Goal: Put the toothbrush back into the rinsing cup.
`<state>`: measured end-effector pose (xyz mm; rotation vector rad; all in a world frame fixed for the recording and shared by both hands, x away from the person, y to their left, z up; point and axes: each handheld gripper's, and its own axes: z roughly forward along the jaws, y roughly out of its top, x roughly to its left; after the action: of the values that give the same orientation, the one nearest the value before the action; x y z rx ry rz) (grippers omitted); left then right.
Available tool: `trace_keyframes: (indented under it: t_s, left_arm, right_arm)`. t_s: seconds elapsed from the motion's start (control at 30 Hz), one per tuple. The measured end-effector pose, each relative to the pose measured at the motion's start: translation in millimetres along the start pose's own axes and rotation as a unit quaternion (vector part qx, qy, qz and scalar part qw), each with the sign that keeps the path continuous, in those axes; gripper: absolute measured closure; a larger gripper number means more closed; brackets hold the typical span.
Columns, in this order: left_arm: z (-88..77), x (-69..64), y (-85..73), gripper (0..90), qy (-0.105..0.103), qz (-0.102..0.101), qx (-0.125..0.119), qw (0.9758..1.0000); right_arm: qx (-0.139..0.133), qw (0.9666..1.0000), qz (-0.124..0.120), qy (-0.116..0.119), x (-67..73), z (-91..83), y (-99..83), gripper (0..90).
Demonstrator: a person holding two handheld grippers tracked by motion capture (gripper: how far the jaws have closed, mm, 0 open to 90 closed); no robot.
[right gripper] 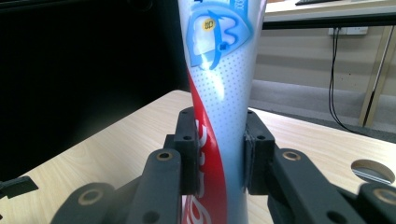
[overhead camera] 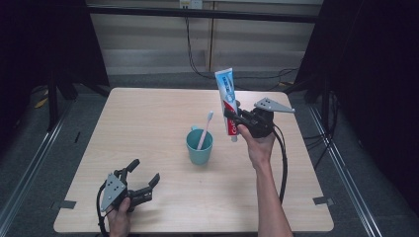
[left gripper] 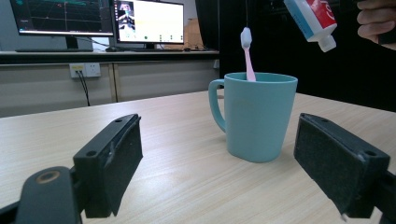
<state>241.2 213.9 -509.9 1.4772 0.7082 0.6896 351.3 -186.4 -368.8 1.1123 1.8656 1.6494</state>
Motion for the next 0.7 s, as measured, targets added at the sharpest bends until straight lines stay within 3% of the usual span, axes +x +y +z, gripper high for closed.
trace_keyframes:
  t_s: [0.23,0.3,0.33,0.37,0.4,0.63,0.7]
  left_arm:
    - [0.3,-1.4,-0.3,15.3,-0.003,-0.010,0.000,0.9999]
    - [0.0,-0.7,-0.1,15.3,0.002,-0.004,0.000,1.0000]
    - [0.5,-1.7,-0.4,15.3,-0.005,-0.013,0.000,0.9999]
    - [-0.8,0.1,0.2,15.3,0.011,0.004,0.001,0.9999]
    - [0.0,-1.2,-0.2,15.3,0.002,-0.007,0.000,1.0000]
    - [0.3,-1.5,-0.3,15.3,-0.002,-0.010,0.000,0.9999]
    - [-0.2,-0.8,-0.1,15.3,0.004,-0.004,0.000,1.0000]
  right_arm:
    - [-0.007,0.9999,0.005,0.005,4.7,8.2,1.6,72.2]
    - [-0.005,0.9999,0.003,0.009,7.0,10.7,2.3,72.2]
    - [-0.005,0.9999,0.002,0.011,8.4,12.3,2.8,72.2]
    - [-0.003,0.9999,-0.001,0.012,9.9,14.2,3.5,72.1]
    - [-0.004,0.9999,0.000,0.014,11.0,15.3,4.0,72.2]
    - [-0.006,0.9995,-0.007,0.030,20.1,22.5,8.0,72.2]
    - [-0.005,0.9994,-0.008,0.033,22.9,24.5,8.4,72.2]
